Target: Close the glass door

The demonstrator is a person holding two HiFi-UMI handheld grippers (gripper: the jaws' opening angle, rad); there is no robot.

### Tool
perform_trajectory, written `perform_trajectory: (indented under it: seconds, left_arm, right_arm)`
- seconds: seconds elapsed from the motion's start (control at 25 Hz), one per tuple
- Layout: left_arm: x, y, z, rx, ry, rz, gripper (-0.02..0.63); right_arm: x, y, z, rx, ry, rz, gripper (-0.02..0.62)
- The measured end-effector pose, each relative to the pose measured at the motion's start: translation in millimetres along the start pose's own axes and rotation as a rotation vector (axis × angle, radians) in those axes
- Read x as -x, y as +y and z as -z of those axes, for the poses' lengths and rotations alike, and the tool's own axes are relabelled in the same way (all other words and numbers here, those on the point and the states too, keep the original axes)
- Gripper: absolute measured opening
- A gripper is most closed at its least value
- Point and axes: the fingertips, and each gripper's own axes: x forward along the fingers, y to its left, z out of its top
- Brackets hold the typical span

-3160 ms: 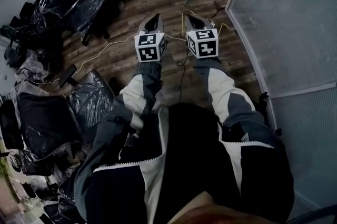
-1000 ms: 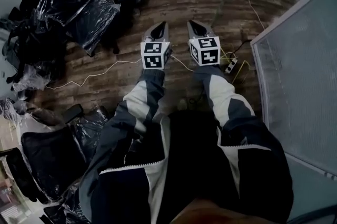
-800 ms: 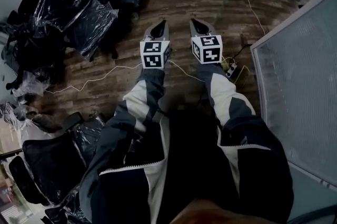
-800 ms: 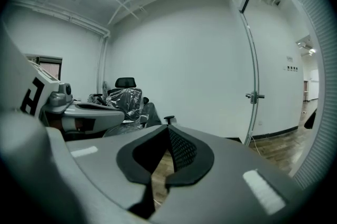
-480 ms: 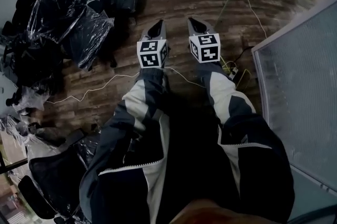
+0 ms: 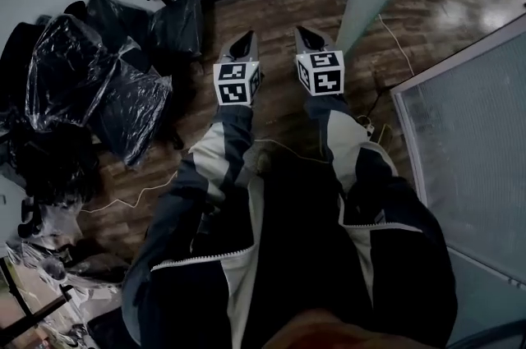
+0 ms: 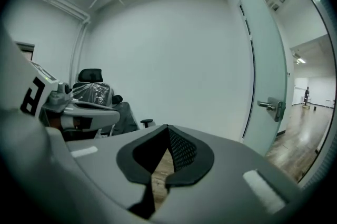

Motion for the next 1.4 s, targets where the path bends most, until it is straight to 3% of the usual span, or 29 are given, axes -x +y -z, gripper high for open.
perform_trajectory:
  seconds: [0.32, 0.64, 1.08, 1.24, 1.4]
  left_arm:
    - [-74.7, 57.9, -24.8, 0.005, -0.019, 0.024, 0.003]
    - [-166.3, 93.8, -35.7, -0.015, -0.005, 0.025, 0.003]
    - [-349.1, 139.2, -83.2, -0.004, -0.003, -0.001, 0.003]
    - [-395.8, 136.7, -105.9, -0.021, -0.02, 0.03, 0.003]
    - [-438.7, 125.0, -106.8, -0.034, 0.002, 0.095, 0.003]
  right_arm:
    - [-73.9, -37.5, -28.7, -0.022, -0.009, 0.064, 0.005]
    - [-165.6, -83.2, -42.4, -0.043, -0.01, 0.055, 0.005]
    - [-317.8, -201.9, -91.9, -0.031, -0.019, 0.032, 0.005]
    - [-339.3, -251.0, -112.1, -0.066, -0.05, 0.083, 0.005]
    - [-346.6, -291.6, -106.3, -0.104, -0.037, 0.157, 0.005]
